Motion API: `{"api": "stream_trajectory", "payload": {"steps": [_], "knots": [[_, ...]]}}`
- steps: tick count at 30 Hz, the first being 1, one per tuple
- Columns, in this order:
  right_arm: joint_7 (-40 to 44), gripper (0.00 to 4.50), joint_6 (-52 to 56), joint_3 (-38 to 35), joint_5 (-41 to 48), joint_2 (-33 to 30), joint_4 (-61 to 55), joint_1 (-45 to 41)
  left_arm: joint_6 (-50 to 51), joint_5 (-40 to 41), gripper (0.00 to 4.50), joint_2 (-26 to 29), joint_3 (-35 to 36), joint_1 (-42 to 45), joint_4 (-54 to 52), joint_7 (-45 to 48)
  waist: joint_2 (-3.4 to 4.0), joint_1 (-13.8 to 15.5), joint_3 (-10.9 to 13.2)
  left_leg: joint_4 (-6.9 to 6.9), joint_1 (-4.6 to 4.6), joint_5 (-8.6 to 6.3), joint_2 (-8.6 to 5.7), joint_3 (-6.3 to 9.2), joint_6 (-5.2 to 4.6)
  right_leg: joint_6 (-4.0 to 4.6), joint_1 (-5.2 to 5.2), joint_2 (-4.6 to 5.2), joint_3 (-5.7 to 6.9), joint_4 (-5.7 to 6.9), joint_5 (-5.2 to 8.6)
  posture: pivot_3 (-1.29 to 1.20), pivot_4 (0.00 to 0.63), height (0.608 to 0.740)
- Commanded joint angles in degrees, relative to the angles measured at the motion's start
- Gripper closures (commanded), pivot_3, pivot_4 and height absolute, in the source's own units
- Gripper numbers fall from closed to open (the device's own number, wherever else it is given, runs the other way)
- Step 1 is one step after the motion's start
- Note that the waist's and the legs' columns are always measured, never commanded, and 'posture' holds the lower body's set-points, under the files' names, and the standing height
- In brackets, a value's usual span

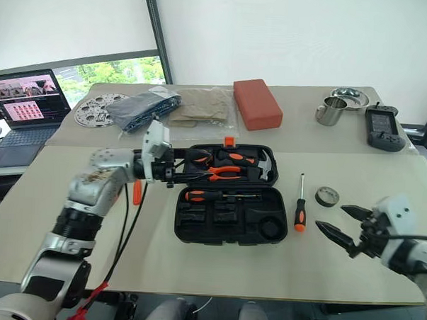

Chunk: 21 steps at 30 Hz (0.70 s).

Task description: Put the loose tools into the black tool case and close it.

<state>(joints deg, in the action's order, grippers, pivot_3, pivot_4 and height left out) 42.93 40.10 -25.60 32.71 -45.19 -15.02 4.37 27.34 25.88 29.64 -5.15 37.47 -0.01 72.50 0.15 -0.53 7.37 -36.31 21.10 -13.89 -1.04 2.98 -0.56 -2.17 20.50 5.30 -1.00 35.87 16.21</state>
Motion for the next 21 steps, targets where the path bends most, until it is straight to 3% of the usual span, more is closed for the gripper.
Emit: {"api": "stream_trajectory", "payload": {"steps": [1, 9, 20, 21], "knots": [[-6.5, 0.0, 10.8, 0.0, 3.2, -0.1, -2.1, -4.5, 3.9, 4.4, 0.04, 4.1, 1.9, 0.9, -5.9, 3.3, 0.0, 0.0, 0.0, 0.0, 0.0, 0.0, -0.02, 0.0, 0.0, 0.0, -0.01, 0.0, 0.0, -0.02, 0.0, 0.0, 0.15, 0.707], [-14.4, 0.0, 28.0, 4.2, 4.7, 0.0, -3.3, -11.4, 6.3, 8.7, 0.04, 10.0, 2.7, 0.5, -10.9, 6.8, -0.01, -0.1, 0.0, 0.05, 0.03, -0.01, 0.0, 0.03, -0.04, 0.1, 0.0, -0.09, 0.04, -0.05, 0.09, 0.0, 0.15, 0.707], [-20.8, 0.0, 32.6, 12.4, 0.1, 2.7, -0.9, -20.1, 5.4, 7.8, 0.04, 12.0, 2.0, -1.4, -14.3, 3.9, -0.02, -0.2, 0.0, 0.08, 0.01, -0.01, 0.01, 0.03, -0.05, 0.1, 0.06, -0.16, 0.02, -0.02, 0.1, 0.0, 0.15, 0.707], [-21.0, 0.26, 32.5, 13.8, -0.7, 2.4, -0.8, -20.5, 5.4, 7.7, 0.01, 11.9, 1.9, -1.4, -14.5, 3.6, -0.02, -0.2, 0.0, 0.08, 0.01, 0.0, 0.0, 0.04, -0.05, 0.1, 0.07, -0.16, 0.03, -0.02, 0.1, 0.0, 0.15, 0.707]]}}
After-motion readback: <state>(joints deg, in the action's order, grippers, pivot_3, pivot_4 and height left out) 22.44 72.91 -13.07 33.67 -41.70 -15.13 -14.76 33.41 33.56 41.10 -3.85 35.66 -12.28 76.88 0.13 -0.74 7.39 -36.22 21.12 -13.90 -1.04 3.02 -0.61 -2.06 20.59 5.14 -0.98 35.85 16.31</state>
